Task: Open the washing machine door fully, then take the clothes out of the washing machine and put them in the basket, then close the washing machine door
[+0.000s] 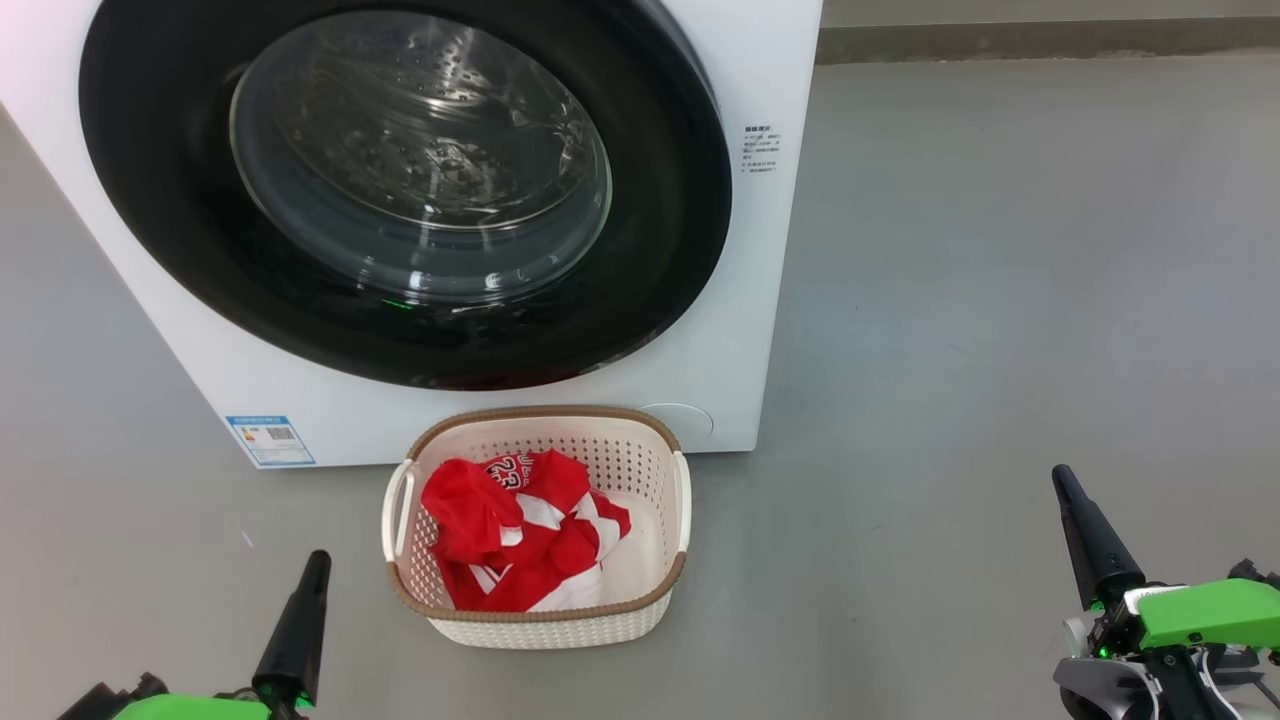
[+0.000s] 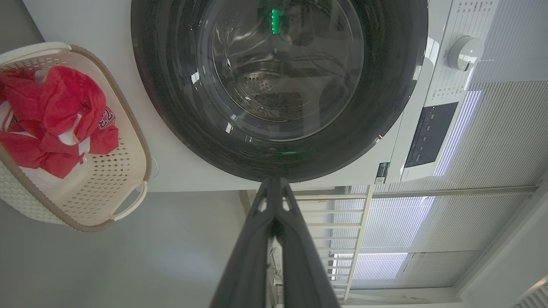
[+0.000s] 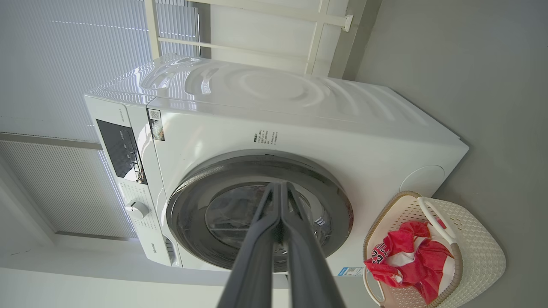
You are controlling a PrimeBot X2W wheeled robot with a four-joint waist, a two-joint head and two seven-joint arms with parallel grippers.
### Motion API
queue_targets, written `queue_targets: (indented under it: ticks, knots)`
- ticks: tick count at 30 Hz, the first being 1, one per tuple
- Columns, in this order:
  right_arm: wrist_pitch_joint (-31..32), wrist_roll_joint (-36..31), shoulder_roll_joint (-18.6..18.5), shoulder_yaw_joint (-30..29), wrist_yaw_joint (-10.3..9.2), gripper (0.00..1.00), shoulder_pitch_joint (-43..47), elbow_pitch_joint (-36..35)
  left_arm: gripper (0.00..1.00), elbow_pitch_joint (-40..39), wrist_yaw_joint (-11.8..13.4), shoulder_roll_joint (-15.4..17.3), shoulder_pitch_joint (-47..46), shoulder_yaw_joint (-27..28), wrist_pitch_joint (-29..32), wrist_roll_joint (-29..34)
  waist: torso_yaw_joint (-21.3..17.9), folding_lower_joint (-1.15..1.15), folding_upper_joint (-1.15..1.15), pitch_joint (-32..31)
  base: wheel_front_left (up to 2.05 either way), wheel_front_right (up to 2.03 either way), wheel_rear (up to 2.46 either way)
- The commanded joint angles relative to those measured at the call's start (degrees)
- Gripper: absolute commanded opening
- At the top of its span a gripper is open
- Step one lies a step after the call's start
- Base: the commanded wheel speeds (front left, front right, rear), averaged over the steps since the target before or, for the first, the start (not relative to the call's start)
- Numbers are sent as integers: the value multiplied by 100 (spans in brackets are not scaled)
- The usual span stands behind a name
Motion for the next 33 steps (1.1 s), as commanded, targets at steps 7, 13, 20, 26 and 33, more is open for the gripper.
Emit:
queue_targets:
  ticks: [7,13,20,26,33]
  knots:
    - [33,39,-30,75,-2,0,-242,-167,0,-120,-40,44,-239,212,34,-37,0,0,0,0,0,0,0]
    - [34,39,-29,75,-2,0,-242,-167,0,-120,-40,43,-239,214,35,-35,0,0,0,0,0,0,0]
    - [34,38,-29,74,-2,0,-242,-167,0,-120,-40,42,-240,215,36,-34,0,0,0,0,0,0,0]
    - [35,38,-28,73,-2,0,-242,-167,0,-119,-40,41,-240,217,38,-33,0,0,0,0,0,0,0]
    - [35,37,-28,73,-2,0,-242,-167,0,-119,-40,40,-240,218,39,-32,0,0,0,0,0,0,0]
